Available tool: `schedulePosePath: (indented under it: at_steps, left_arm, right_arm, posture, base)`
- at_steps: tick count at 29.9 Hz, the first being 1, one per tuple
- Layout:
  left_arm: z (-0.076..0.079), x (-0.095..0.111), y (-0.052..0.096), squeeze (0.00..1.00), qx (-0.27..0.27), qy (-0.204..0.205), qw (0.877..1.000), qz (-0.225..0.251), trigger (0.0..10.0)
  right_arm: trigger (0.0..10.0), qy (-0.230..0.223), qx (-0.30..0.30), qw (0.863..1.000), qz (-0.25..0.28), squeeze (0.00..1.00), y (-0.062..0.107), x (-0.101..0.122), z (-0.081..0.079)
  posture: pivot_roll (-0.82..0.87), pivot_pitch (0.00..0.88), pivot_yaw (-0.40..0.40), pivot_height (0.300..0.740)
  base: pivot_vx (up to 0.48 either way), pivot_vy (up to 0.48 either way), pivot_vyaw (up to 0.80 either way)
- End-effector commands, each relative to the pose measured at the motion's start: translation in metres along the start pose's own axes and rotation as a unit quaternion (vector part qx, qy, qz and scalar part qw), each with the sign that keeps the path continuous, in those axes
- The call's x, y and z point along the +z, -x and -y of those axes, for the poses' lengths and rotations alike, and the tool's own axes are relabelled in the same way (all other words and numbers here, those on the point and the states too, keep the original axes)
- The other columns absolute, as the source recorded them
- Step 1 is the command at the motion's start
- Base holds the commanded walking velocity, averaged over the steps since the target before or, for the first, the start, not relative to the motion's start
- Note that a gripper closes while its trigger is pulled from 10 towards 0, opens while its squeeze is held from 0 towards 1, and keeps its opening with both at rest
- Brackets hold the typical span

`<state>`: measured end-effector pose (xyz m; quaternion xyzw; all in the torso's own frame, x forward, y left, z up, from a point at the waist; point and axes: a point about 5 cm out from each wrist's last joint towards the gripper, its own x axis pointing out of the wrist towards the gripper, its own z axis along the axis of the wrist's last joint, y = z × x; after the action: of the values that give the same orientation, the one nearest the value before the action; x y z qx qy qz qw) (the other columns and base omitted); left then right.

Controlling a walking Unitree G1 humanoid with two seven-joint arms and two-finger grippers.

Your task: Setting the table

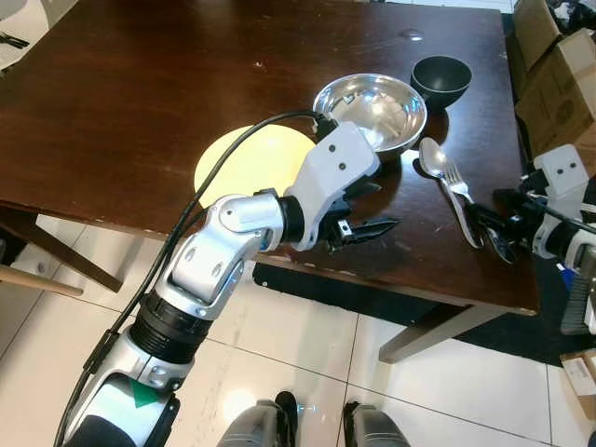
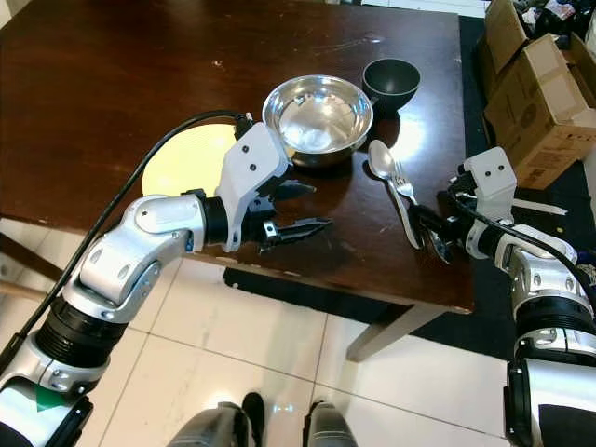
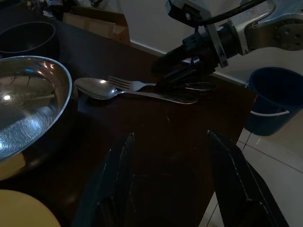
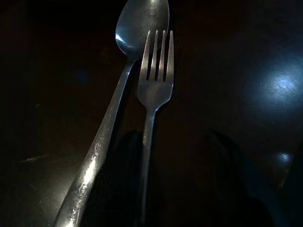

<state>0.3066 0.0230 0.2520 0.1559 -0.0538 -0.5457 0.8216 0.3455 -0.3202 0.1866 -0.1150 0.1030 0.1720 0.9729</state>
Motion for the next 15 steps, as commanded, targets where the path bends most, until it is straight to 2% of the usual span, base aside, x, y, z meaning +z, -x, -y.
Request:
schedulePosePath:
  at_steps: [1,15]
  left_arm:
    - [0.0029,-0.0013,0.0004,0.00,-0.004,0.005,1.000,0.001,10.0]
    - [0.0024,-0.0017,-0.0004,0.00,-0.001,0.005,1.000,0.002,10.0]
  right_arm:
    - [0.0,-0.027,0.010,0.998,-0.055,0.00,0.0034,-0.0284,-0.0053]
    - [0.0,-0.043,0.008,0.998,-0.044,0.00,0.0044,-0.0271,-0.0044]
  posture:
    - [-0.10,0.214,0.162,0.740]
    - [-0.10,0.210,0.160,0.740]
  base:
    - [0.000,0.000,0.00]
    - [0.000,0.000,0.00]
